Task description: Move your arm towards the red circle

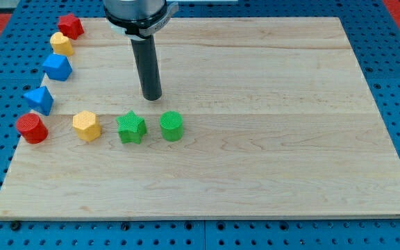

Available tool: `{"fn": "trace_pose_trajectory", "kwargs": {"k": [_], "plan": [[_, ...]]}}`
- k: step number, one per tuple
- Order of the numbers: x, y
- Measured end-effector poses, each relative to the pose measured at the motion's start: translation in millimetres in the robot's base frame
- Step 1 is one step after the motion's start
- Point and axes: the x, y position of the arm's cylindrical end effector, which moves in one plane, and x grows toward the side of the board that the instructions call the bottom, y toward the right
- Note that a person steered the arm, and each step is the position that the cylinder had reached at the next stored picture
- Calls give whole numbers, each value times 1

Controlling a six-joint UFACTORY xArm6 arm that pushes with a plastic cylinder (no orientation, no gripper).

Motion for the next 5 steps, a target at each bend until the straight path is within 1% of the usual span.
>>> {"fn": "trace_pose_trajectory", "kwargs": {"k": [4,5], "plan": [[0,1],[-19,73]]}}
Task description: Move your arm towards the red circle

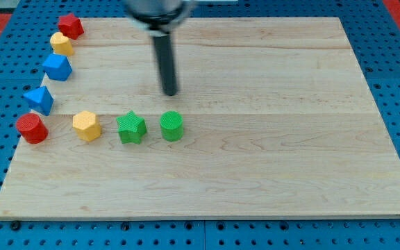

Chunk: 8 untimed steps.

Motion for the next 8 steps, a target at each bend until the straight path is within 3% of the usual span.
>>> {"fn": "trace_pose_trajectory", "kwargs": {"k": [1,2,3,4,8], "plan": [[3,126],[93,175],[195,117],[233,55],[233,-31]]}}
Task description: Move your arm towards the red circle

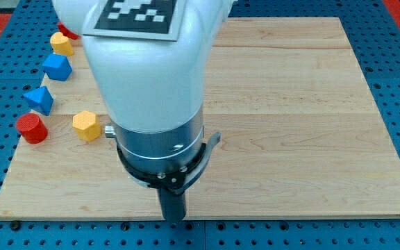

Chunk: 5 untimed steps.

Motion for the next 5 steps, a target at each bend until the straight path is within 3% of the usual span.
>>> {"fn": "trace_pose_trajectory", "kwargs": {"k": [3,5], "plan": [[-7,-77],[-8,-89]]}}
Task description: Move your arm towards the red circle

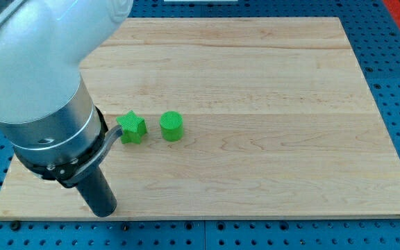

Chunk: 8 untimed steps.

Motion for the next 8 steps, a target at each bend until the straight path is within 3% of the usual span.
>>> {"fn": "trace_pose_trajectory", "kwargs": {"k": [4,5,6,7,8], "plan": [[-10,-4],[-36,-48],[-20,-109],[-34,-171],[-43,-173]]}}
